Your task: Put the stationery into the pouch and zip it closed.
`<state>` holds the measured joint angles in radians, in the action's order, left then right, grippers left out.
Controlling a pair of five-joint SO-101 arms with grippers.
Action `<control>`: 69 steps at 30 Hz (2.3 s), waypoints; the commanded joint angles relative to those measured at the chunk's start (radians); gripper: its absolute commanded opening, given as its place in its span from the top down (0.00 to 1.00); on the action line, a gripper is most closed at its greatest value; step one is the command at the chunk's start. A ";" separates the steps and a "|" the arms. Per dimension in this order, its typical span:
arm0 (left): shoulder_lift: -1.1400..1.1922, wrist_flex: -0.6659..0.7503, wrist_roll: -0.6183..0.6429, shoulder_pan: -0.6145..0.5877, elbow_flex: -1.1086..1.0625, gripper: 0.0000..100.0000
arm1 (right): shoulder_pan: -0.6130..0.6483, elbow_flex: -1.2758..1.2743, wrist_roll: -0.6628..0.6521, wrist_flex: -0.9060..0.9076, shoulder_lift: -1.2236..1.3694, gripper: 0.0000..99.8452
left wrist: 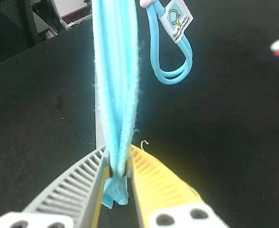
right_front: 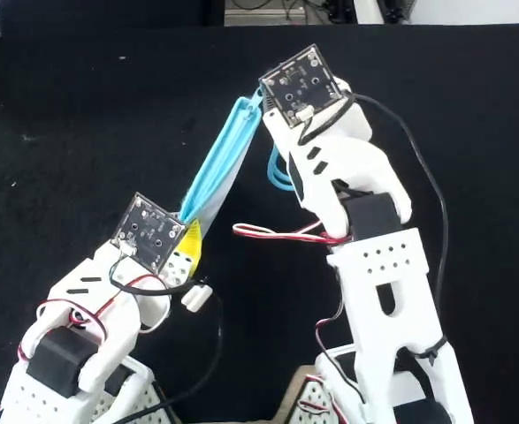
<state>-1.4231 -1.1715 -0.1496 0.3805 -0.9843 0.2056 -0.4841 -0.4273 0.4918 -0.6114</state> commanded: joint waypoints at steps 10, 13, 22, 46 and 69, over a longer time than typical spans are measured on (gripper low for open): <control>0.006 -0.038 0.015 -0.002 -0.016 0.97 | 0.072 0.154 0.160 0.370 -0.059 0.84; 0.006 -0.038 0.015 -0.002 -0.016 0.97 | 0.121 0.182 0.304 0.477 -0.079 0.75; 0.006 -0.038 0.015 -0.002 -0.016 0.97 | 0.239 0.311 0.367 0.701 -0.200 0.75; 0.196 0.161 -0.138 -0.530 0.352 0.97 | -0.218 -0.814 0.397 0.031 -0.409 0.99; 1.246 0.373 -0.130 -0.120 0.883 0.97 | -0.226 -0.915 0.431 -0.101 -0.409 0.99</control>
<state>-0.2555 -0.8263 -0.2754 0.2271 -0.1910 0.0031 -1.4062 -0.0023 0.4074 -0.9996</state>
